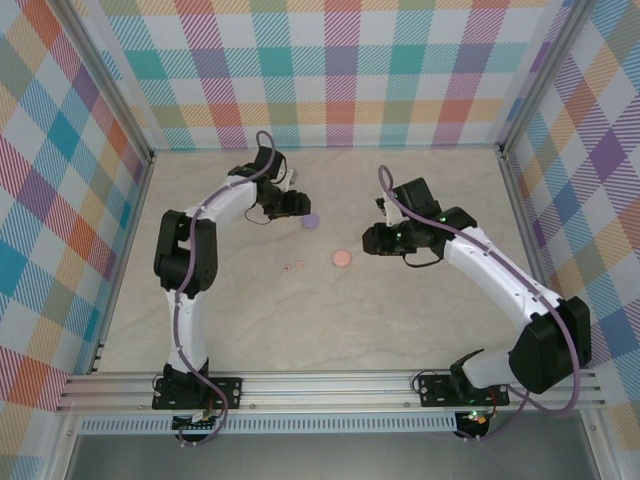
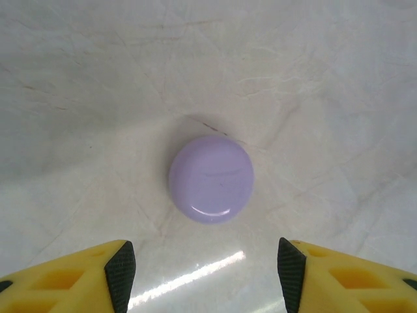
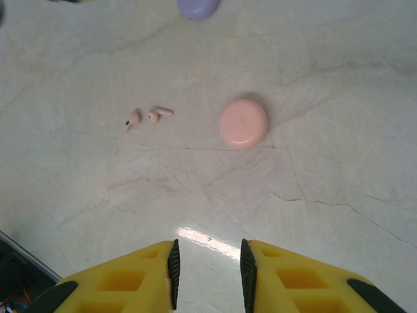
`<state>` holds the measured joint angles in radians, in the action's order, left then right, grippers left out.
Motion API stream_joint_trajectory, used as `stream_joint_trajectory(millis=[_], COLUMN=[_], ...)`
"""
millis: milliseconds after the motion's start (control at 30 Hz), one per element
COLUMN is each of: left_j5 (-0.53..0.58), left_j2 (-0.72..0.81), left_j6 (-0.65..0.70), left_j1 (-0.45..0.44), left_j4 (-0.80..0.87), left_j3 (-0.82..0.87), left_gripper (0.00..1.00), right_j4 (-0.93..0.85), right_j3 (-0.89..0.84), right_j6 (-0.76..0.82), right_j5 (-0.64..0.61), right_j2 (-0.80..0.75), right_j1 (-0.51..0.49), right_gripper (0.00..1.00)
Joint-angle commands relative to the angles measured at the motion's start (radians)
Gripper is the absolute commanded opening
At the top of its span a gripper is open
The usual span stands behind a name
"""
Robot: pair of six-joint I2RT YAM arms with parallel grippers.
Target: Insert wireless bluetooth earbuds into charging case
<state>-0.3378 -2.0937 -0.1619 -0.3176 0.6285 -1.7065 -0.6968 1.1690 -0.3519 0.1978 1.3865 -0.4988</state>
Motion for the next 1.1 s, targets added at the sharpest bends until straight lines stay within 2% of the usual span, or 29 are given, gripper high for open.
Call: stream_joint_trajectory(millis=[0, 133, 333, 533, 700, 933, 1067], left_j5=[-0.010, -0.138, -0.224, -0.222, -0.241, -0.279, -0.301], left_j2=[0.100, 0.106, 0.062, -0.016, -0.058, -0.074, -0.070], left_j6=[0.056, 0.051, -0.021, -0.049, -0.065, -0.074, -0.088], left_j1=[0.006, -0.020, -0.089, -0.138, -0.153, -0.163, -0.164], left_j4=[0.025, 0.020, -0.077, -0.101, -0.115, -0.135, -0.157], left_j3=[0.039, 0.060, 0.110, 0.102, 0.103, 0.138, 0.169], left_gripper=[0.60, 0.52, 0.49, 0.44, 0.43, 0.40, 0.41], right_j4=[0.035, 0.093, 0.185, 0.294, 0.385, 0.421, 0.412], right_j3=[-0.022, -0.046, -0.064, -0.081, -0.113, -0.109, -0.088], right_j6=[-0.017, -0.059, -0.137, -0.252, -0.320, -0.348, -0.340], right_j5=[0.018, 0.060, 0.120, 0.175, 0.197, 0.199, 0.198], right_j2=[0.038, 0.114, 0.247, 0.365, 0.406, 0.451, 0.472], right_j1=[0.000, 0.000, 0.001, 0.003, 0.003, 0.005, 0.005], right_gripper=[0.33, 0.36, 0.38, 0.38, 0.36, 0.28, 0.26])
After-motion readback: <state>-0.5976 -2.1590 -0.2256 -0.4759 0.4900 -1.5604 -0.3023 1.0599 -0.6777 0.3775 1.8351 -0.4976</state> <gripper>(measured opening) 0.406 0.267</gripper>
